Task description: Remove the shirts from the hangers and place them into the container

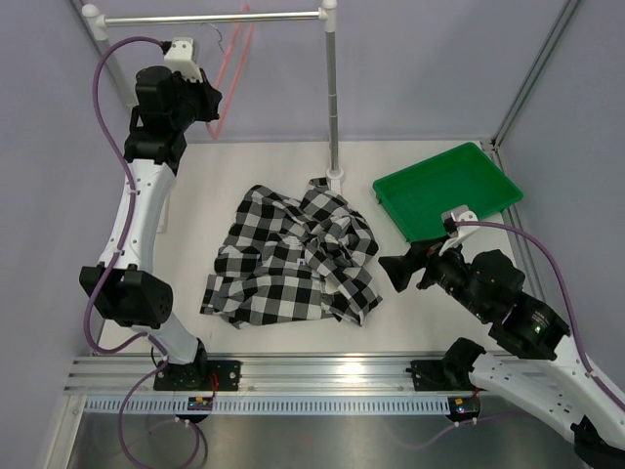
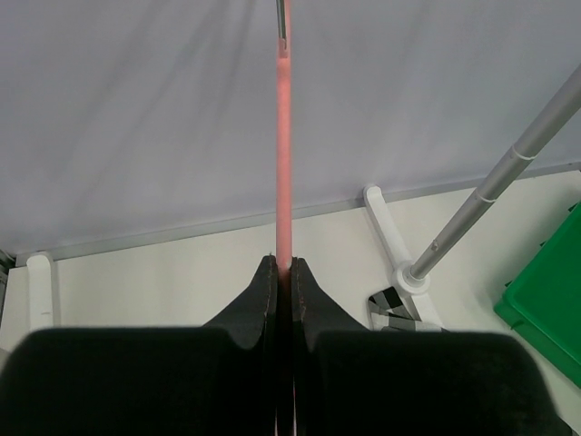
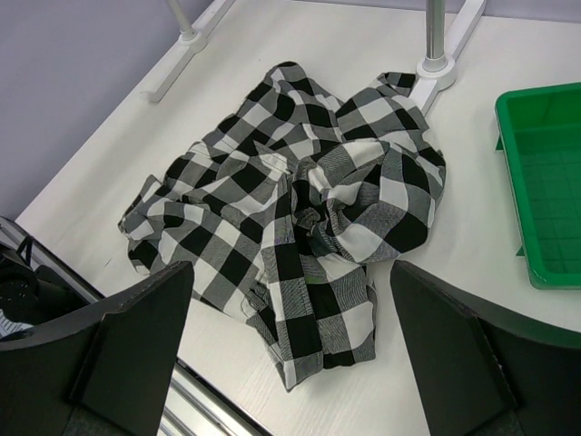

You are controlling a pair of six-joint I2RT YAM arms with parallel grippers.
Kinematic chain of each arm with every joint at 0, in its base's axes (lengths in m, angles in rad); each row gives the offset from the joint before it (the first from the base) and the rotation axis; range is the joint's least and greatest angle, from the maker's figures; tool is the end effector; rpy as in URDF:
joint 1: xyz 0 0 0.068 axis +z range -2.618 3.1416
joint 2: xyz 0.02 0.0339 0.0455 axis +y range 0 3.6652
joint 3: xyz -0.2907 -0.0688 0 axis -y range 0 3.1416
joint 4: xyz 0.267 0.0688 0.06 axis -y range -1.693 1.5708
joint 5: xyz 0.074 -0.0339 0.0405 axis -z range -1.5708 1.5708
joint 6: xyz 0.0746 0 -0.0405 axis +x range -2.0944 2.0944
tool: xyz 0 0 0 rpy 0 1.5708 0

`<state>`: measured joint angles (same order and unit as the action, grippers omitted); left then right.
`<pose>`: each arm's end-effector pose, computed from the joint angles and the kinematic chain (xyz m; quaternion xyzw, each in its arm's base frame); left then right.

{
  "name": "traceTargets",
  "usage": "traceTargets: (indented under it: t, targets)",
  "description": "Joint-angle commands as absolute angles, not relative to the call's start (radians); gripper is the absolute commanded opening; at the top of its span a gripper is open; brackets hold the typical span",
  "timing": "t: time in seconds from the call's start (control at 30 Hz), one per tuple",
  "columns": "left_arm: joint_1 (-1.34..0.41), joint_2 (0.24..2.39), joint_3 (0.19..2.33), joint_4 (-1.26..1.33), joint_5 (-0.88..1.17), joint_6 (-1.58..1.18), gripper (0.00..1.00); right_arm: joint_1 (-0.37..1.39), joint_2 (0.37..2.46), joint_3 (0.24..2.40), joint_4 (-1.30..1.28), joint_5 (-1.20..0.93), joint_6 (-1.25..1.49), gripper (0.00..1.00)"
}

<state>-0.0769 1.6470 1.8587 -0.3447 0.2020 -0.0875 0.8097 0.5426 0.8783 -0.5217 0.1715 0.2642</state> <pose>0.4339 -0.0484 0.4986 0.0624 0.7490 -0.1294 0.6468 0.1115 0.0986 0.3809 -0.1539 0.7533 0.2687 0.5803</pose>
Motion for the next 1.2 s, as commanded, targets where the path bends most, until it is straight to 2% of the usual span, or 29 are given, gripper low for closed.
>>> traceTargets:
  t: [0.0, 0.6, 1.17]
  targets:
    - [-0.071, 1.646, 1.884, -0.285, 0.233, -0.104, 0.0, 0.818, 0.548, 0.871, -0.514, 0.169, 0.245, 1.0]
    - [-0.071, 1.514, 1.852, -0.219, 0.353, -0.114, 0.0, 0.819, 0.569, 0.87, -0.511, 0.163, 0.242, 0.99]
    - [-0.057, 1.67, 1.999, -0.299, 0.419, -0.138, 0.0, 0.818, 0.565, 0.865, -0.514, 0.16, 0.244, 0.99]
